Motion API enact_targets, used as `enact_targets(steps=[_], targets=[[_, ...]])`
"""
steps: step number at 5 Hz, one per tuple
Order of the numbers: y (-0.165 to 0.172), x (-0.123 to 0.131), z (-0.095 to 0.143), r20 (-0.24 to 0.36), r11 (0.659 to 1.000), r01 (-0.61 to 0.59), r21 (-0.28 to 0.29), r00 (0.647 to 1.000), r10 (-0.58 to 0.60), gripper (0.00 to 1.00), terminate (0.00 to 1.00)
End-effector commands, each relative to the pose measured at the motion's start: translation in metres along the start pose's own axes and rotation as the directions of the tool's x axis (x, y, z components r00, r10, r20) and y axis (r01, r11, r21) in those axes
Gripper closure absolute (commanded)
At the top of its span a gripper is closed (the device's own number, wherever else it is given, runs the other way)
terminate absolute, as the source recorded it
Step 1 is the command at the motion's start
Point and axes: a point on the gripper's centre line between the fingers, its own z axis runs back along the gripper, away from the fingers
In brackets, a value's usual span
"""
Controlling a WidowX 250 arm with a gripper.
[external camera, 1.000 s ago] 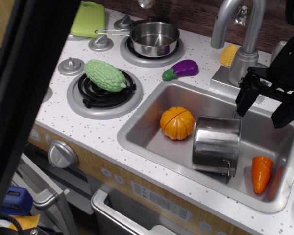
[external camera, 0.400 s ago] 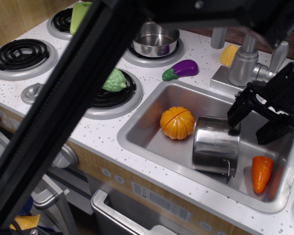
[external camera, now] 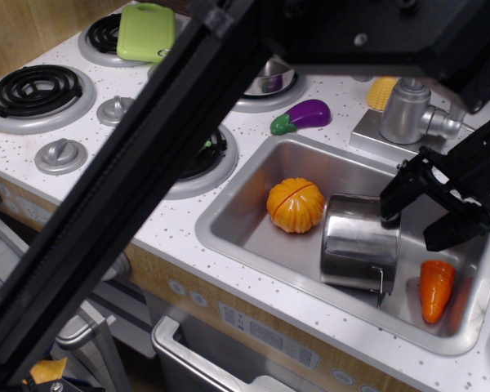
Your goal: Flip pot upright in sink
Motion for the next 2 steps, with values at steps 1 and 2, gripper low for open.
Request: enact_targets(steps=[1,2], targets=[[0.0112,-0.0001,0.008,0.05,1.0,0.001,0.0,0.999,-0.001,0.0,0.0],[0.0203,-0.0008,0.0013,0.058,1.0,0.022,0.003,0.998,-0.022,0.0,0.0]])
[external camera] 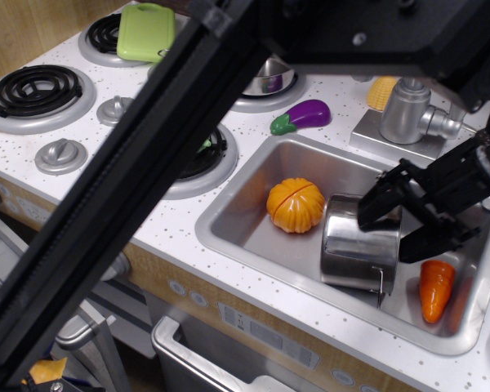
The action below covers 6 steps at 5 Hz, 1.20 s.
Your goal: Flip pot upright in sink
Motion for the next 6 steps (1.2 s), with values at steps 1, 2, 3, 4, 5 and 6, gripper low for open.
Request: enact_targets(steps=[1,2,3,4,5,6], targets=[[0.024,0.006,0.012,0.068,0.998,-0.003,-0.058,0.998,0.007,0.0,0.0],[0.027,0.008,0.0,0.103,0.999,-0.007,-0.048,0.995,0.012,1.0,0.0],[0.031,0.009,0.001,0.1,0.994,-0.01,-0.106,0.995,0.021,1.0,0.0],[0.036,0.006,0.013,0.038,0.967,-0.027,-0.252,0.999,0.038,1.0,0.0],[0.032,0.004,0.024,-0.046,0.93,-0.062,-0.362,0.998,0.048,1.0,0.0],[0.025,0.0,0.028,-0.072,0.914,-0.074,-0.399,0.996,0.049,1.0,0.0]])
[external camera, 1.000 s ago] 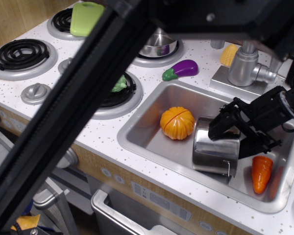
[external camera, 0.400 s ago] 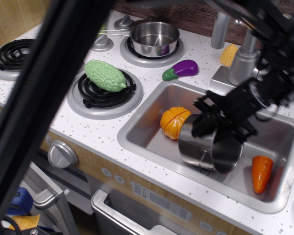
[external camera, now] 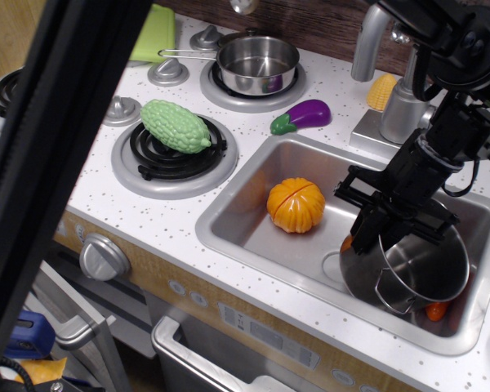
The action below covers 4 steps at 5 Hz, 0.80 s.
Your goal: Flip pot upright in sink
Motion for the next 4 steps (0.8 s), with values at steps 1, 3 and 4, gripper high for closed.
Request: enact_targets(steps=[1,3,4], targets=[[0.0001,-0.0033,0.033,0.053,0.996,-0.014,-0.089,0.998,0.019,0.0,0.0],[0.0098,-0.0021,0.0246,0.093,0.993,0.039,-0.116,0.995,-0.028,0.0,0.0],[0.0098,-0.0021,0.0246,0.093,0.993,0.039,-0.116,0.995,-0.028,0.0,0.0]])
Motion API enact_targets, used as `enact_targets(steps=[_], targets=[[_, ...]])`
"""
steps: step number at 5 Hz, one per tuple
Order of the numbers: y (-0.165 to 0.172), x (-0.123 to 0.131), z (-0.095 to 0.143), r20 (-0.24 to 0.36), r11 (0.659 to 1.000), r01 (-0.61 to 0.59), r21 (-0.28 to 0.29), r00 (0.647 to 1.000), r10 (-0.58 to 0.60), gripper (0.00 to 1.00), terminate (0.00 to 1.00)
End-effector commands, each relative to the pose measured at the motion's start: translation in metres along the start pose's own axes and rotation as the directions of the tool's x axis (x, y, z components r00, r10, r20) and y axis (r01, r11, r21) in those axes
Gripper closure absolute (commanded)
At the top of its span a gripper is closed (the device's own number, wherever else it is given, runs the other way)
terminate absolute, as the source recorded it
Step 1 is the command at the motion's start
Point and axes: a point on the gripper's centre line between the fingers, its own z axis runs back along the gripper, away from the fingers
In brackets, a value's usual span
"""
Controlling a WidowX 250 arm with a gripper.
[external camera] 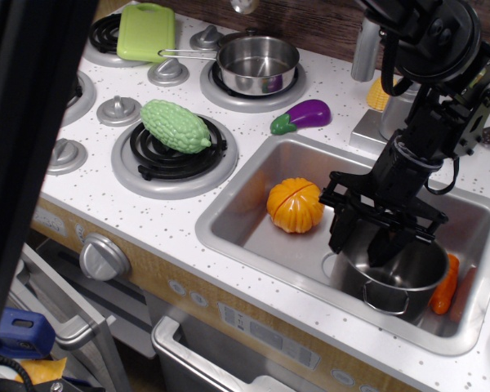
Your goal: Flip pot upright in sink
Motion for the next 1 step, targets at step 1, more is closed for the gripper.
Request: enact_targets(steps=[1], targets=[[0.0022,0.004,0.0296,0.064,0.999,-0.006,-0.053,0.998,0.01,0.0,1.0]])
